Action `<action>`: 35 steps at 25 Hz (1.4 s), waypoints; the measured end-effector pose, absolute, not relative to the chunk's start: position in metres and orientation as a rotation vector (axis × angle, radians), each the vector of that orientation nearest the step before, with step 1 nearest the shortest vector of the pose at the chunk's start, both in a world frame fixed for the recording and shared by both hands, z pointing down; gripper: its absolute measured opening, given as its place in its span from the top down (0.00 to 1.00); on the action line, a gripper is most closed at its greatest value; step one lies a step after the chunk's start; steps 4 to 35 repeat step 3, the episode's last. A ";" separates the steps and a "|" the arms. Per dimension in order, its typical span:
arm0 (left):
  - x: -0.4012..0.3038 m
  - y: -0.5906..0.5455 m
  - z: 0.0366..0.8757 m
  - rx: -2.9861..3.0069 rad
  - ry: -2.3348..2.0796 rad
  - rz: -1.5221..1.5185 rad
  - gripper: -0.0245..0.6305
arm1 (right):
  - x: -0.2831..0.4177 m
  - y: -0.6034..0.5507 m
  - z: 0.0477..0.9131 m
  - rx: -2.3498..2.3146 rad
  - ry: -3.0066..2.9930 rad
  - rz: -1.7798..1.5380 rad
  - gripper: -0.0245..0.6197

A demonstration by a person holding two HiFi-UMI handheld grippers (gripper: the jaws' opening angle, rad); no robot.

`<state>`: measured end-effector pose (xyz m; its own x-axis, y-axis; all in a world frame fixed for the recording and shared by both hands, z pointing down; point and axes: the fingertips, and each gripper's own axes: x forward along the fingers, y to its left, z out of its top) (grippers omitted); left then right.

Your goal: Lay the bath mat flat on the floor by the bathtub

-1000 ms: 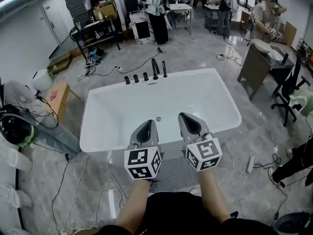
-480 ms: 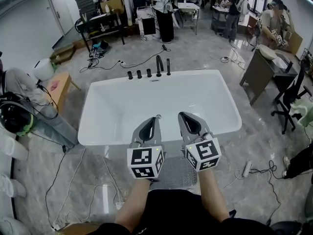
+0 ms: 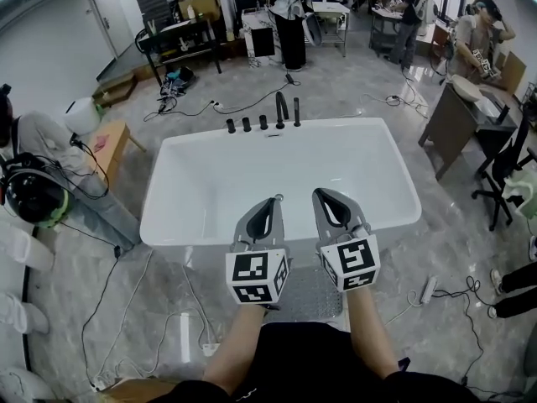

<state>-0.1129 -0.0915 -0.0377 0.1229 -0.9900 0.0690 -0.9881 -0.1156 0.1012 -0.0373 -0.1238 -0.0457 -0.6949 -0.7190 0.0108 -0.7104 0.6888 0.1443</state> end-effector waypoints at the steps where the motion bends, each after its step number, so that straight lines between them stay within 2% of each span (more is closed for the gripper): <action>1: -0.115 -0.090 -0.036 2.255 -2.007 -0.016 0.96 | -0.040 -0.122 -0.045 1.198 -2.815 -0.223 0.95; 35: -0.120 -0.086 -0.034 2.246 -2.014 0.000 0.96 | -0.047 -0.118 -0.043 1.197 -2.796 -0.269 0.95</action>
